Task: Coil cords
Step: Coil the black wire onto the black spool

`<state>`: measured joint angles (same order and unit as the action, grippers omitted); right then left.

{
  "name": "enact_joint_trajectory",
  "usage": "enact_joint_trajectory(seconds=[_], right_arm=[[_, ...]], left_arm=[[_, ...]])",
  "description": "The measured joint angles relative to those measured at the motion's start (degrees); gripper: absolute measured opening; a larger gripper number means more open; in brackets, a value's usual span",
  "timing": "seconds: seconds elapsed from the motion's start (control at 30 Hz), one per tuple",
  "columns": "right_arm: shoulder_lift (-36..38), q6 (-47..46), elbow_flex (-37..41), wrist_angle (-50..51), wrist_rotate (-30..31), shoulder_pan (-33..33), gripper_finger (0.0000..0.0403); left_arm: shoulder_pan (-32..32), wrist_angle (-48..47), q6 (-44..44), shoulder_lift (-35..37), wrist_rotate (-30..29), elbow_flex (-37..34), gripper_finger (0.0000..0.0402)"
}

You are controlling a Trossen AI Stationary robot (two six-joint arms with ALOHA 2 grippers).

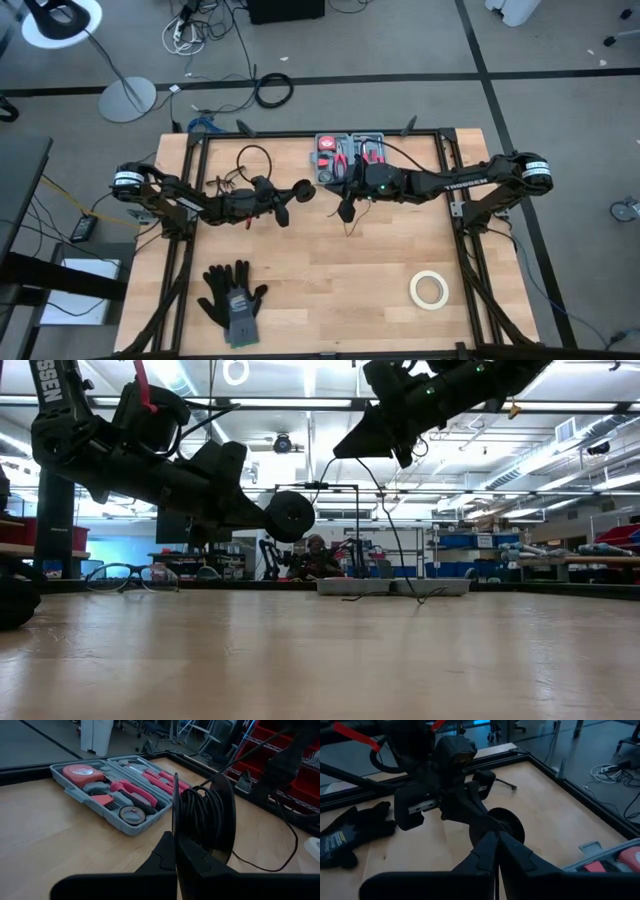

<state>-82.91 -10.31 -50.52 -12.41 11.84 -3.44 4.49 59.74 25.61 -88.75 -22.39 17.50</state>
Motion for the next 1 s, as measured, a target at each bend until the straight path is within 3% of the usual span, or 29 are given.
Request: enact_joint_trajectory(seconds=[1.0], right_arm=[[0.0,-0.07,0.0,0.03,-0.02,0.0,0.0019]], left_arm=[[-0.04,0.03,0.58,0.0,0.61,0.0,0.0]])
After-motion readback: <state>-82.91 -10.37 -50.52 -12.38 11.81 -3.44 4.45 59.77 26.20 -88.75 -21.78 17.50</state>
